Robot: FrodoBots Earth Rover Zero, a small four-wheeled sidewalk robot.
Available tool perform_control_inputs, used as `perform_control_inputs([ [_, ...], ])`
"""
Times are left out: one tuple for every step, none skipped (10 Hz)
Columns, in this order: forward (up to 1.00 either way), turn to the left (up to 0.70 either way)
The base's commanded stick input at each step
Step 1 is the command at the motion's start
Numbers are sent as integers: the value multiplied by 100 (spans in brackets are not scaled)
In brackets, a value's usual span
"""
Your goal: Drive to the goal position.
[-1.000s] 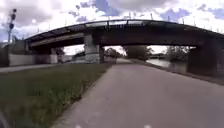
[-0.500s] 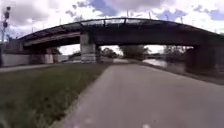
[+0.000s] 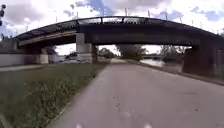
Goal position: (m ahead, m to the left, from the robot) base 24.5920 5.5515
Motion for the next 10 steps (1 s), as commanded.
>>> perform_control_inputs([
  [100, 0],
  [100, 0],
  [100, 0],
  [100, 0],
  [100, 0],
  [100, 0],
  [100, 0],
  [100, 0],
  [100, 0],
  [100, 0],
])
